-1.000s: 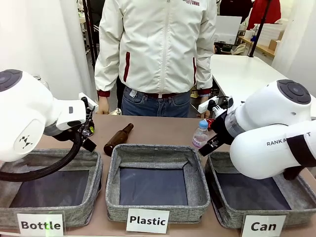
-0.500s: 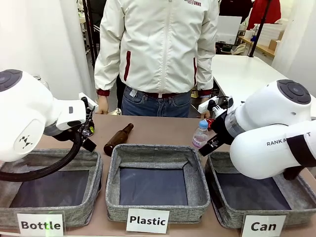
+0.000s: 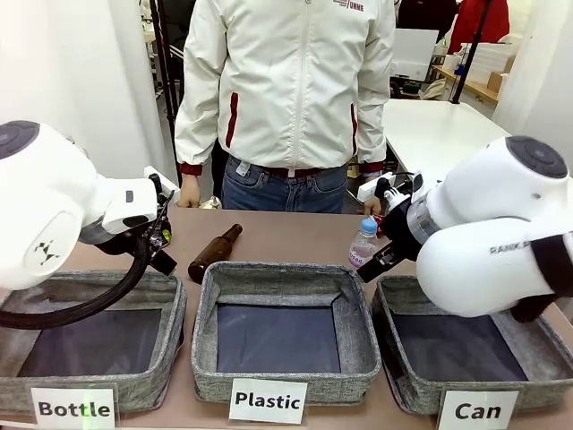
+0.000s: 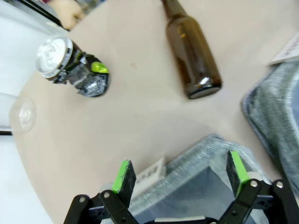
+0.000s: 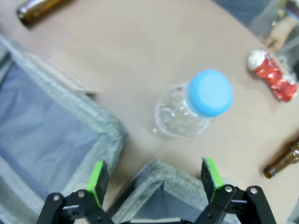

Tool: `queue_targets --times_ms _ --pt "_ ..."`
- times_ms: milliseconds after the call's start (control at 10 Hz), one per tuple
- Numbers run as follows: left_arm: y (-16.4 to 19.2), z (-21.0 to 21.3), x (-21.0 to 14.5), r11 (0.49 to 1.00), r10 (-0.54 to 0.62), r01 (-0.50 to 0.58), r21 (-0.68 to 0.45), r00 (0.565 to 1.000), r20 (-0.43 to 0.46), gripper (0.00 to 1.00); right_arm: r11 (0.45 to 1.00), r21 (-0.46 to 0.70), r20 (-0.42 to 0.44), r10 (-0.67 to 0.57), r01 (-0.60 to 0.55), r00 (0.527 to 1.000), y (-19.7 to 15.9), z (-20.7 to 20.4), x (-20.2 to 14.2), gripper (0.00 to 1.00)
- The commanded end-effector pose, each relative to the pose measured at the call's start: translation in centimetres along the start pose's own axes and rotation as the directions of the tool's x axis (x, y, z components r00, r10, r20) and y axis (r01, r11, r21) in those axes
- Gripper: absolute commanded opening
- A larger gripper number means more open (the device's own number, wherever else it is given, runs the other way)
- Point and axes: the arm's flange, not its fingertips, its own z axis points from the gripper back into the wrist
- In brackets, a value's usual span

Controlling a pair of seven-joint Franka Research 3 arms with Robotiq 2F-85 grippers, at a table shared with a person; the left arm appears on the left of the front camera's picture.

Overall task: Sort the can waste into the basket.
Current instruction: Pick up the can waste from the table and place it in the right Fabric basket.

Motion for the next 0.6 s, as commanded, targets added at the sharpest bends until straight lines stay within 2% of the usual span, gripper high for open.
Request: queue_targets --times_ms 0,100,200,300,400,500 --pt "-0.1 5.9 -1.4 0.995 -0.019 0.016 -0.101 0.999 -0.032 1.0 0.992 0.116 -0.041 -0.034 0.039 0.999 -0.8 6.3 -0.2 1.0" --pt "-0.5 8.7 -2.4 0.988 0.038 -0.04 -0.146 0.999 -0.017 1.0 0.973 0.211 -0.069 -0.086 0.098 0.994 -0.7 9.2 -0.8 1.0" --pt "0.0 11.6 -4.3 0.96 0.042 -0.047 -0.274 0.999 -0.026 1.0 0.929 0.314 -0.05 -0.191 0.197 0.98 -1.1 12.4 -1.7 1.0" --pt "1.1 13.9 -6.5 0.92 0.015 -0.015 -0.392 1.0 -0.003 1.0 0.862 0.455 -0.042 -0.228 0.222 0.973 -2.0 14.6 -3.0 1.0" --pt "3.2 16.2 -9.2 0.857 0.005 0.033 -0.514 0.997 0.073 1.0 0.748 0.625 -0.005 -0.281 0.222 0.96 -4.0 17.3 -5.2 1.0" --pt "5.8 18.4 -12.8 0.806 0.063 0.046 -0.59 0.985 0.163 1.0 0.665 0.706 0.035 -0.377 0.245 0.925 -7.0 19.4 -8.0 1.0"
